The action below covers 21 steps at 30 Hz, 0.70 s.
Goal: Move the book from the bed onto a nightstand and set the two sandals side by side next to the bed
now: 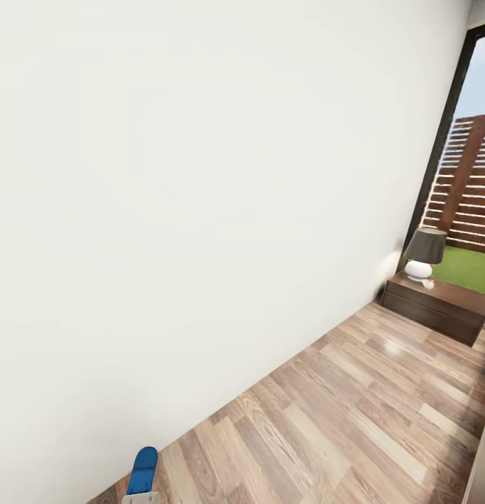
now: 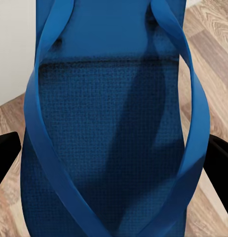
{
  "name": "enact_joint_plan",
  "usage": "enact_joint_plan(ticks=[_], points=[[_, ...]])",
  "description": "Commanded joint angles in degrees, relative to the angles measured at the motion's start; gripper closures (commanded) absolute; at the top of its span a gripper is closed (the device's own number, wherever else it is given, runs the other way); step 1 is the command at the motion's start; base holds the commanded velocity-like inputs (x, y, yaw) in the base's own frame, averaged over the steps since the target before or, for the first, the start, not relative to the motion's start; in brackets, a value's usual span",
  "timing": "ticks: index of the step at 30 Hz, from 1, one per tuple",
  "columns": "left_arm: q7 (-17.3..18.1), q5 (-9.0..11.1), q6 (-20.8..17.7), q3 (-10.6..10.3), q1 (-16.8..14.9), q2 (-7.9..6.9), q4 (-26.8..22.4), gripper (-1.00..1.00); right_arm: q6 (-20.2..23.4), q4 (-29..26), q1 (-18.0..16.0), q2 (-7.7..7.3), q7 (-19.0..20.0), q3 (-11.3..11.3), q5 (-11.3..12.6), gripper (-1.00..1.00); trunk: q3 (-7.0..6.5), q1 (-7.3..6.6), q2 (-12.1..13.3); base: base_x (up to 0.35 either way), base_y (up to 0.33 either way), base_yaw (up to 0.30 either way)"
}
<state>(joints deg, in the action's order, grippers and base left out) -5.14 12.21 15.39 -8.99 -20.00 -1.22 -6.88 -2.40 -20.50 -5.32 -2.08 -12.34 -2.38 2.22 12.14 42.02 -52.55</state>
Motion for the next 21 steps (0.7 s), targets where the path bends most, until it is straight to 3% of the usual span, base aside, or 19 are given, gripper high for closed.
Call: enact_joint_plan(ticks=[1, 9, 21], points=[[-0.2, 0.4, 0.2, -0.5, 0.0, -0.01, 0.0, 1.00, -0.2, 0.0, 0.0, -0.02, -0.2, -0.3, 0.2, -1.00, 0.08, 0.01, 0.0, 0.067, 0.000, 0.000], [-0.2, 0.4, 0.2, -0.5, 0.3, -0.01, 0.0, 1.00, -0.2, 0.0, 0.0, -0.02, -0.2, -0.3, 0.2, -1.00, 0.08, 0.01, 0.0, 0.113, 0.000, -0.021], [-0.2, 0.4, 0.2, -0.5, 0.3, 0.01, 0.0, 1.00, -0.2, 0.1, 0.0, -0.02, -0.2, -0.3, 0.2, -1.00, 0.08, 0.01, 0.0, 0.029, 0.000, -0.149]])
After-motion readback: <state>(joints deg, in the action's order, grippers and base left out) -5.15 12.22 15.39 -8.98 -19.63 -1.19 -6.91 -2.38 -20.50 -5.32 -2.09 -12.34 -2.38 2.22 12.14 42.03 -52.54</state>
